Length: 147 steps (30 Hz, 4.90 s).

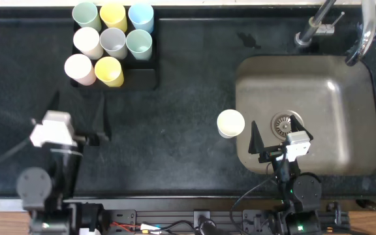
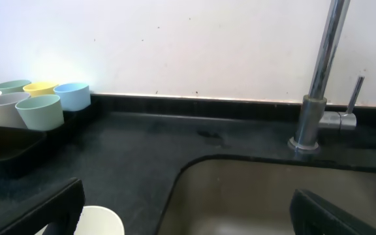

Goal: Store Cups

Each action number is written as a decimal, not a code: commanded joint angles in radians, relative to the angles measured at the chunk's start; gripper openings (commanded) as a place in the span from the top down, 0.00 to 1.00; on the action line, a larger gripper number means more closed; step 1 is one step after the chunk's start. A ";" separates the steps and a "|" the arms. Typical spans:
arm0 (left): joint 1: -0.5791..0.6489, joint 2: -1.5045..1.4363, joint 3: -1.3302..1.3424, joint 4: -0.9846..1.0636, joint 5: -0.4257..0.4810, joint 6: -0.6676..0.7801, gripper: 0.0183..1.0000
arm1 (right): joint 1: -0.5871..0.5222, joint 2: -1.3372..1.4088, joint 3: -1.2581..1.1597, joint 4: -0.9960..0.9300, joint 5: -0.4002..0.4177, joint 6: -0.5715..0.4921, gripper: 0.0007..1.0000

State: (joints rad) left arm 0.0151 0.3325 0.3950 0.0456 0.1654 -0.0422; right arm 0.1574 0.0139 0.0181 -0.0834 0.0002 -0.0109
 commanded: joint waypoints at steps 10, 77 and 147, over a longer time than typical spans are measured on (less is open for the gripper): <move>0.005 -0.330 -0.380 0.110 0.014 -0.090 0.00 | -0.001 -0.010 -0.013 0.006 0.000 0.004 0.01; -0.043 -0.330 -0.387 -0.112 -0.001 -0.090 0.00 | -0.001 0.507 0.668 -0.411 -0.056 0.038 0.00; -0.043 -0.330 -0.387 -0.112 -0.001 -0.090 0.00 | 0.159 1.851 1.408 -1.379 -0.007 0.023 0.27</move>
State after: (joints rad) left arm -0.0250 0.0151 0.0109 -0.0650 0.1680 -0.1249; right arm 0.3084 1.8587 1.4479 -1.4704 -0.0181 -0.0006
